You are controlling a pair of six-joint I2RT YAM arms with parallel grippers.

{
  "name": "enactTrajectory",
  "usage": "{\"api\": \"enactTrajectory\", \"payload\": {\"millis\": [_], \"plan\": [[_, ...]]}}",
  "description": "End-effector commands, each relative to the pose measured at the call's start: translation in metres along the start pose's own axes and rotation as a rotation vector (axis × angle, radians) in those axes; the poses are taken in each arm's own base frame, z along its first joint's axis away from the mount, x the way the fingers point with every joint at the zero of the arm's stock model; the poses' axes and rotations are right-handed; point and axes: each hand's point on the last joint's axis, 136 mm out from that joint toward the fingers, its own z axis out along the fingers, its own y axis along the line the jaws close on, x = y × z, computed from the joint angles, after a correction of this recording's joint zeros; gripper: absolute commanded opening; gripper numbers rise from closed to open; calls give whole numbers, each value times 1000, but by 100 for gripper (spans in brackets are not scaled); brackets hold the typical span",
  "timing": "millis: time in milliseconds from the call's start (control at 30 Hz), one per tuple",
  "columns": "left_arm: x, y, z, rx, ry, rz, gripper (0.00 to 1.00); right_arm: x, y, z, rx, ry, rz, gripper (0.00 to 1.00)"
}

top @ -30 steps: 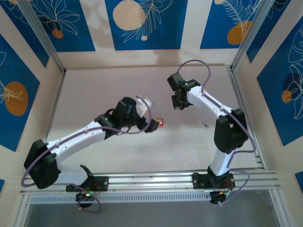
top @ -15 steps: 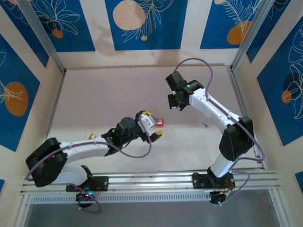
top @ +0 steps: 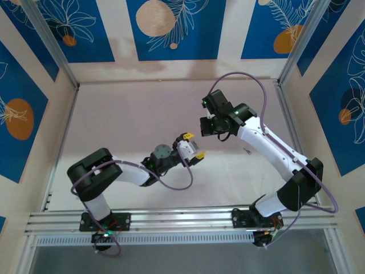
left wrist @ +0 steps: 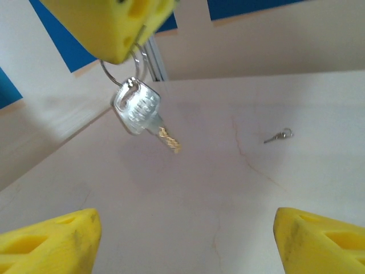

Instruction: Unlock with the key

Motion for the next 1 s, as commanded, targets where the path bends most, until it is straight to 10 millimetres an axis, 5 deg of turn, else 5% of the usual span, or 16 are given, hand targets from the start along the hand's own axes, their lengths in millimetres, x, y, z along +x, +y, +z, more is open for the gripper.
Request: {"api": "enactTrajectory", "payload": {"millis": [0,667,967], "plan": [[-35,10,5,-24,-182,-109,75,8,16,-9,-90,7,31,0],[-24,12,10,73,-201,-247,53,11,39,-16,-214,4,45,0],[-22,9,12,105,-197,-275,17,16,37,-18,-232,4,57,0]]}}
